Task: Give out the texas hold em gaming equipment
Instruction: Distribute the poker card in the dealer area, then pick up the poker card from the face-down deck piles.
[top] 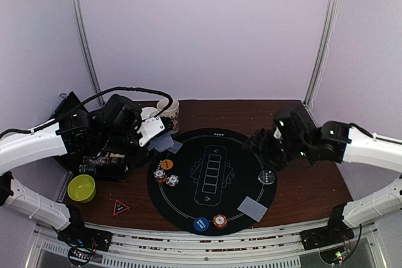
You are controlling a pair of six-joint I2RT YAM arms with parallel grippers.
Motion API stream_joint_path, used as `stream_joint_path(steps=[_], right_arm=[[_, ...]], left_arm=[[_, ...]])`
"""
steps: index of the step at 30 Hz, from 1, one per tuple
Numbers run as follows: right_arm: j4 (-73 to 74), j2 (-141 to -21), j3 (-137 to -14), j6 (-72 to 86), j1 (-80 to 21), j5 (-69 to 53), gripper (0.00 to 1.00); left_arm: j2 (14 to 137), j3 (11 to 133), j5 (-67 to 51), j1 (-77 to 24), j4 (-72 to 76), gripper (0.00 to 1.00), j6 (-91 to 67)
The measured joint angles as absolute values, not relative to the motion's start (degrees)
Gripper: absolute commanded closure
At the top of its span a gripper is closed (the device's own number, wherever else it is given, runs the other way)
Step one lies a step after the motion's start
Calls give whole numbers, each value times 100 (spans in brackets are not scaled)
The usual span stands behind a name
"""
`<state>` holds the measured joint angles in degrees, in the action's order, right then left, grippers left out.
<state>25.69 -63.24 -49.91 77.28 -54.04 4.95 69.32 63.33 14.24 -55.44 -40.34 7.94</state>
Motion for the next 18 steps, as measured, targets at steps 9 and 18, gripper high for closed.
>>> stream_joint_path(steps=[9,18], right_arm=[[1192,-8973,-8235,3839,-5037,-2556,24],[825,-10154,-8621,3074,-5137,-3697,25]], left_arm=[[6827,6333,1140,-5544,-4012,42,875],[6908,6333,1107,-5544,-3935,42,897]])
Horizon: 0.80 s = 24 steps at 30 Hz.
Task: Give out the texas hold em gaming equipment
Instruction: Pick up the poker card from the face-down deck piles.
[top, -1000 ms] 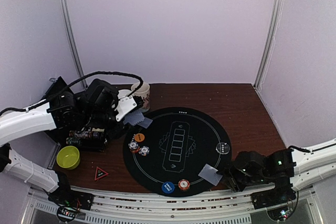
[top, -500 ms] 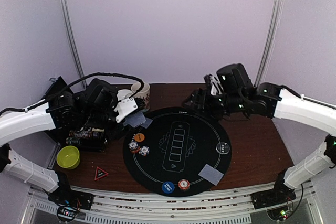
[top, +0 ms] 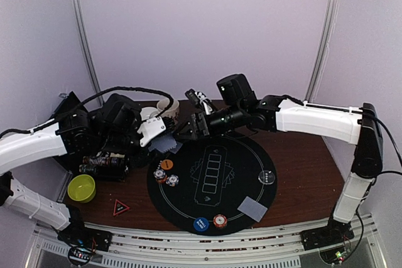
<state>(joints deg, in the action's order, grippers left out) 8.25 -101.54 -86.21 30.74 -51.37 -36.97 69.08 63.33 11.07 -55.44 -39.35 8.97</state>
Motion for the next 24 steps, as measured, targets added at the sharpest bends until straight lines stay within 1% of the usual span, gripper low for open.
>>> stream_joint_path(steps=[5,13,15,19,24], right_arm=[[642,-10353,-8646,3024,-5186,-3857,27],[624,-10798,-9179,2851,-5227,-3726,33],[720,-10866,-9260,2766,-5231,-3614,39],[991,-10877,-9314,2571,-5238,-3387,57],[1227,-10855,-9445,2364,-5264,-3173,72]], left_arm=[[7043,6344,1103,-5544,-3905,42,928],[7133,6364,1087,-5544,-3903,42,956],[7135,6381,1079,-5544,-3894,42,956],[7135,6420,1052,-5544,-3857,42,956],[7150,6420,1055,-5537,-3857,43,958]])
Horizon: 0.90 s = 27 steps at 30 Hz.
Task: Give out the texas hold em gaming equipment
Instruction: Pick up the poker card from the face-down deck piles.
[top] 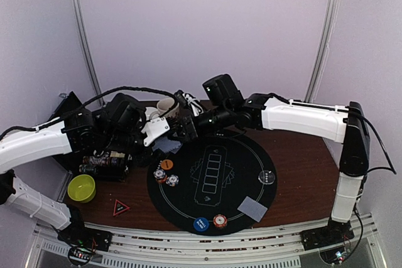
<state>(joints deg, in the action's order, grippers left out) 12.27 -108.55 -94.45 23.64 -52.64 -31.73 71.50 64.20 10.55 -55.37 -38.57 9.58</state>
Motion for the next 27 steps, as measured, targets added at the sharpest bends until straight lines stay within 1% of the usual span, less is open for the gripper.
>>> stream_joint_path(steps=[3,7,11,22,27], right_arm=[[1378,-10844,-9518,2241,-5286,-3111,79],[1581,-10812,-9616,2115,-5293,-3057,92],[1848,-10755,-9760,1986,-5295,-2943,100],[2561,-10466,-9909,1809,-5266,-2530,100],[2770,-10252,-9994,1844,-5087,-2517,100]], left_arm=[[7157,6420,1061,-5537,-3859,43,956],[7159,6420,1074,-5537,-3859,42,956],[7168,6420,1114,-5533,-3859,43,956],[7168,6418,1184,-5533,-3852,42,945],[7168,6418,1203,-5511,-3857,42,812]])
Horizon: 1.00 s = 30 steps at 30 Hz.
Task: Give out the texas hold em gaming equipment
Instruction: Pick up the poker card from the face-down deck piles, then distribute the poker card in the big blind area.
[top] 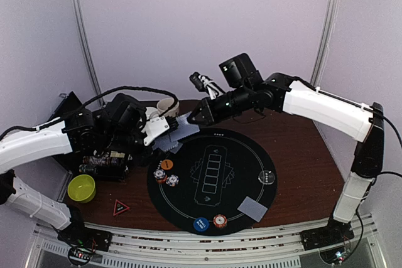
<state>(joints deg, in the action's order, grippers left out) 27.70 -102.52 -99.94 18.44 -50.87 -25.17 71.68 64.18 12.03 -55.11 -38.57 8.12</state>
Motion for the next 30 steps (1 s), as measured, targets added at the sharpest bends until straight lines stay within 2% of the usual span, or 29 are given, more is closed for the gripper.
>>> stream_joint_path(steps=[4,9,12,16,20,30], right_arm=[[2187,-9655,-9588,2418,-4622,-2617,100],[530,-8807,-8138,3981,-4233,-1968,100],[-670,-8888,-7203,5004,-4351,-1402,100],[-1774,-9710,-6536,6104,-4668,-604,100],[-2447,-10785,-6716,6781,-5059,99,100],[-2926,-12783,-8272,7703,-5245,209,100]], left_arm=[[7168,6418,1245,-5457,-3865,42,578],[7168,6418,1437,-5360,-3955,42,163],[7168,6418,1579,-5330,-4038,42,-106],[7168,6418,1717,-5308,-4095,42,-379],[7170,6420,1802,-5290,-4171,42,-541],[7166,6528,1848,-5192,-4272,42,-600]])
